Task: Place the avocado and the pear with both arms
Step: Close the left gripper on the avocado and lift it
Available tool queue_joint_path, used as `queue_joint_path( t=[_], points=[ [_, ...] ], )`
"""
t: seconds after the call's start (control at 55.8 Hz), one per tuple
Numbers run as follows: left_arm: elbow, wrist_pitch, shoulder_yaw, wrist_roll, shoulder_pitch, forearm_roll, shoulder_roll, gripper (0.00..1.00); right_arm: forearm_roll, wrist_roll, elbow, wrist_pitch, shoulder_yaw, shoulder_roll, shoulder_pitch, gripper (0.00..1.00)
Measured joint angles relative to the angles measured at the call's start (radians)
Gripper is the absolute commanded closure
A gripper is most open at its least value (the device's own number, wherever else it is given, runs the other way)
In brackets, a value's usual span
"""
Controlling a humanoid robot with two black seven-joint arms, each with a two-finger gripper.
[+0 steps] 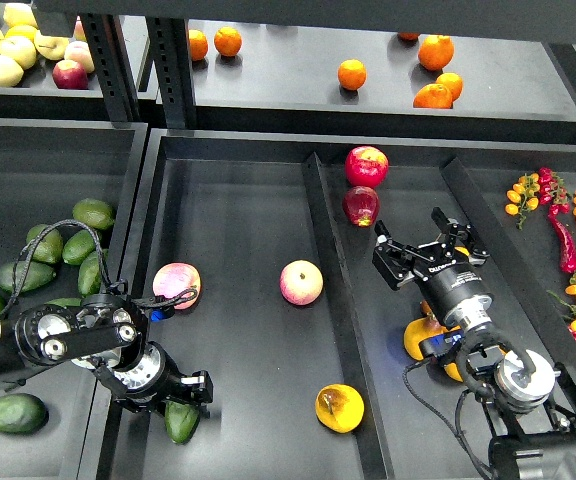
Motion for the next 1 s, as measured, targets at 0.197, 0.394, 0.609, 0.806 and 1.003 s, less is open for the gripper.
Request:
queue_joint_path(
  t=[0.197,0.394,0.609,0.806,1.003],
  points=[
    [0.001,0.0,-0.008,0.0,0.001,-0.006,-0.004,0.65,0.0,0.0,0.0,0.0,0.0,0.0,0.0,0.0],
    [0.002,0.0,-0.016,0.0,0.003,-0.07,-0.004,0.79,-0.001,0.0,0.0,0.0,0.001,0.0,0.0,0.0],
    [0.003,0.0,-0.029,0.0,0.002,-0.104,-0.005,0.87,-0.002,0.0,-0.001,0.001,0.001,0.0,-0.001,0.0],
    [0.003,-0.001,-0.109,0.0,-0.015,-0.137,0.004,0.86,-0.002,0.0,0.0,0.001,0.002,0.0,-0.002,0.0],
    [0.01,-0.001,-0.248,0.0,-0.046,-0.144,0.044,0.85,-0.002,0.0,0.001,0.002,-0.001,0.0,-0.002,0.0]
  ],
)
